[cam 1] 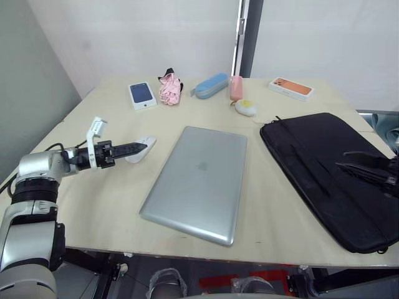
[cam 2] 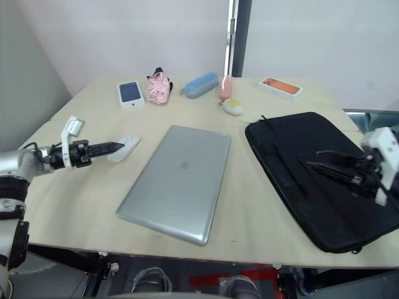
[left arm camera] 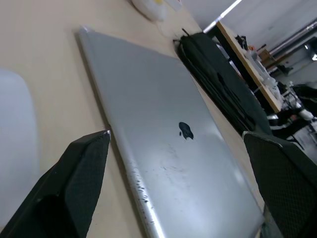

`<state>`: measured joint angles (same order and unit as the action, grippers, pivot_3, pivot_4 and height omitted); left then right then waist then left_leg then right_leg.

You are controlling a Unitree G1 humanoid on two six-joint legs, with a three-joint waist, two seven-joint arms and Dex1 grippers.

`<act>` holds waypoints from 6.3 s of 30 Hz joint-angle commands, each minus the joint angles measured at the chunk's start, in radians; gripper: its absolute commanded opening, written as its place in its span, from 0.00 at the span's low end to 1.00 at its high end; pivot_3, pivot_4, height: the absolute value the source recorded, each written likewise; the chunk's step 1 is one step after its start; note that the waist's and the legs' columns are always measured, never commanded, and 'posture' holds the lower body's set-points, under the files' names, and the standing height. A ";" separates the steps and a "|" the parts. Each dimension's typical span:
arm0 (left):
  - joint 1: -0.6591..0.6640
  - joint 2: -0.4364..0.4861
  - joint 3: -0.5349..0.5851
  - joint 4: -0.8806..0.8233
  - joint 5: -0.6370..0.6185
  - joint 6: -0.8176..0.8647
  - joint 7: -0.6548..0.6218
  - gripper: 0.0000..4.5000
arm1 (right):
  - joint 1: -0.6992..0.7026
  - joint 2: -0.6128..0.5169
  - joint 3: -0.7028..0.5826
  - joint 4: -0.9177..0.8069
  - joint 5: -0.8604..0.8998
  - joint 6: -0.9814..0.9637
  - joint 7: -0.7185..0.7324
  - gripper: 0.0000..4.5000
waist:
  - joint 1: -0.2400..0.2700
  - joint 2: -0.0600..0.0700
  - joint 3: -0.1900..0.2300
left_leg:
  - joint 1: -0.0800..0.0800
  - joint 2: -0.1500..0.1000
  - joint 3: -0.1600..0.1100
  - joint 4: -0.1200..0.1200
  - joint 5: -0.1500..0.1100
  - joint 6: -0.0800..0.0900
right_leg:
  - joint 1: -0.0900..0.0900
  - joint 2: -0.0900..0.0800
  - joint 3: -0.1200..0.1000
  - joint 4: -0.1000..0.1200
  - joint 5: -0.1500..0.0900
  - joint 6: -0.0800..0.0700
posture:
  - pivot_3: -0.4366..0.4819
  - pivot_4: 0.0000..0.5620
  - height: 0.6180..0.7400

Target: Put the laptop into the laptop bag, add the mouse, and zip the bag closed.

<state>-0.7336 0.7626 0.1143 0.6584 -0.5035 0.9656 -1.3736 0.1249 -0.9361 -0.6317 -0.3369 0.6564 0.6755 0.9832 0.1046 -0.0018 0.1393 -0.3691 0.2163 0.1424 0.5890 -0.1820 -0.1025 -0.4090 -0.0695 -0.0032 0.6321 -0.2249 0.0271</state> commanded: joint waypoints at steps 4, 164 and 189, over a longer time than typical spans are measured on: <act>-0.084 0.006 -0.120 0.108 0.092 -0.010 -0.025 1.00 | -0.042 0.037 0.283 -0.095 -0.146 -0.088 -0.088 0.01 | -0.004 0.000 0.000 | 0.000 0.000 0.000 0.000 0.000 0.000 | 0.000 0.001 0.001 0.000 0.000 0.000 | 0.48 0.27 1.00; 0.227 -0.069 0.283 -0.460 -0.588 0.647 0.379 0.07 | -0.235 0.089 0.583 0.060 -0.483 -0.046 -0.351 0.07 | -0.013 -0.002 0.008 | -0.001 0.000 -0.001 -0.009 0.006 -0.005 | -0.002 0.002 -0.001 -0.005 0.004 -0.002 | 0.48 0.27 1.00; 0.193 -0.198 0.282 -0.456 -0.581 0.635 0.453 0.07 | -0.384 0.150 0.326 -0.176 -0.223 0.282 -0.354 0.01 | -0.013 -0.002 0.008 | 0.000 0.000 -0.001 -0.009 0.006 -0.005 | -0.002 0.002 0.000 -0.003 0.004 -0.002 | 0.48 0.27 1.00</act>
<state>-0.5058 0.5677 0.3517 0.2285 -1.0221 1.6068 -0.8950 -0.2386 -0.7731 -0.2649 -0.4632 0.4038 0.9452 0.6263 0.0920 -0.0037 0.1475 -0.3697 0.2160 0.1412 0.5803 -0.1760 -0.1074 -0.4115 -0.0672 -0.0034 0.6286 -0.2207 0.0252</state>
